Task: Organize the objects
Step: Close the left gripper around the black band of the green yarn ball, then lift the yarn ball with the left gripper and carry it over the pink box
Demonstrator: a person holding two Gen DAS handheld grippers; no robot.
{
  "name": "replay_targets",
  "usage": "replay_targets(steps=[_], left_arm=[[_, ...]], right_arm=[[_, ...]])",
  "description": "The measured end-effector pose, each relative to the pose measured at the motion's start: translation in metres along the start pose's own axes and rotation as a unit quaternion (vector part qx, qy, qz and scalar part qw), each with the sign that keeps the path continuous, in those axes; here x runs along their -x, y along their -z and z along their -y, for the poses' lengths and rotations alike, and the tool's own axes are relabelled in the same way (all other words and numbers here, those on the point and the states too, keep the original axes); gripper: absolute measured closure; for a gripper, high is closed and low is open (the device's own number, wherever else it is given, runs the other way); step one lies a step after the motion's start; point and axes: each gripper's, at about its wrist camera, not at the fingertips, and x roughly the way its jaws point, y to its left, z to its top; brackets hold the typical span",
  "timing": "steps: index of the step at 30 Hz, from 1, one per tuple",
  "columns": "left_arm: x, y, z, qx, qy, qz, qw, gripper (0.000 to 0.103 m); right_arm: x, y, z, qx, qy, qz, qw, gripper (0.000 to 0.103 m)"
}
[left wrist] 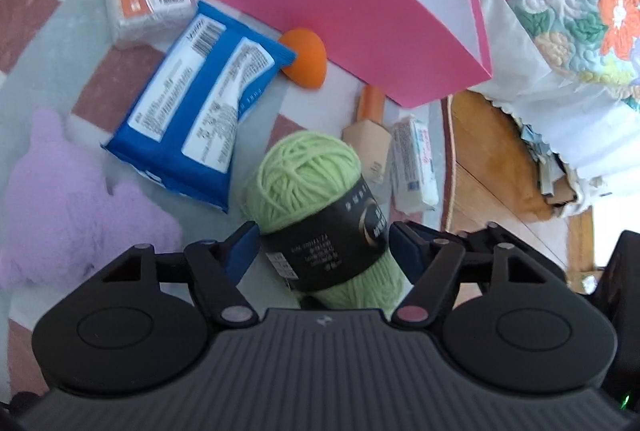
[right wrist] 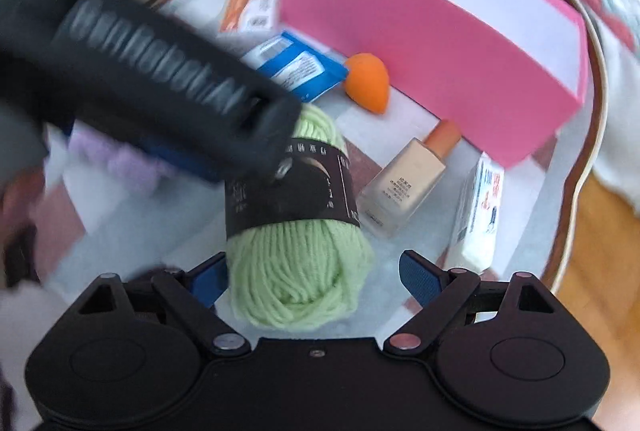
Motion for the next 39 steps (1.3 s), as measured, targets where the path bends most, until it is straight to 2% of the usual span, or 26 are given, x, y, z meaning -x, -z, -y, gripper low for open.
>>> replay_targets(steps=[1,3,8,14,18,22,24,28,29,31,32,33,34,35,39], left_arm=[[0.000,0.000,-0.001,0.003,0.004,0.000,1.0000,0.033],[-0.001,0.000,-0.003,0.008,0.006,0.000,1.0000,0.033],[-0.005,0.002,-0.009,0.025,0.025,-0.010,0.9993,0.033],[-0.020,0.003,-0.005,0.018,0.029,-0.011,0.9993,0.033],[-0.008,0.003,-0.001,-0.021,0.041,-0.011,0.9989,0.042],[-0.002,0.001,0.000,-0.045,0.026,-0.022,0.9984,0.045],[-0.005,0.002,-0.004,-0.041,0.008,-0.040,0.9983,0.045],[-0.009,0.004,-0.014,-0.019,0.002,-0.066,0.9976,0.040],[-0.009,0.005,-0.015,-0.017,0.002,-0.070,0.9974,0.036],[-0.011,0.006,-0.016,-0.020,-0.008,-0.071,0.9972,0.029],[-0.014,0.006,-0.017,-0.024,-0.009,-0.069,0.9973,0.028],[-0.016,0.007,-0.017,-0.026,-0.007,-0.069,0.9973,0.030],[-0.018,0.008,-0.017,-0.025,-0.002,-0.067,0.9974,0.037],[-0.018,0.009,-0.016,-0.027,0.006,-0.067,0.9974,0.041],[-0.002,0.016,0.000,-0.072,0.004,-0.046,0.9963,0.045]], right_arm=[[0.000,0.001,0.000,-0.006,-0.003,0.003,1.000,0.012],[0.001,0.004,-0.001,-0.011,-0.012,0.006,1.000,0.025],[0.011,0.014,-0.002,-0.040,-0.004,0.023,0.999,0.028],[0.020,0.019,-0.003,-0.087,-0.014,0.029,0.996,0.039],[0.036,0.023,0.005,-0.184,-0.040,0.040,0.981,0.043],[0.037,0.032,0.003,-0.222,-0.064,0.041,0.972,0.043],[0.032,0.032,-0.002,-0.216,-0.072,0.030,0.973,0.039],[0.022,0.034,-0.023,-0.132,-0.023,0.024,0.991,0.032],[0.021,0.035,-0.030,-0.108,-0.011,0.022,0.994,0.029],[0.019,0.037,-0.038,-0.077,0.005,0.018,0.997,0.028],[0.017,0.037,-0.040,-0.067,0.012,0.017,0.998,0.027],[0.014,0.037,-0.041,-0.062,0.013,0.018,0.998,0.028],[0.012,0.039,-0.039,-0.064,0.012,0.020,0.998,0.028],[0.011,0.040,-0.036,-0.070,0.009,0.023,0.997,0.034],[0.028,0.036,-0.038,-0.068,0.000,0.036,0.997,0.045]])
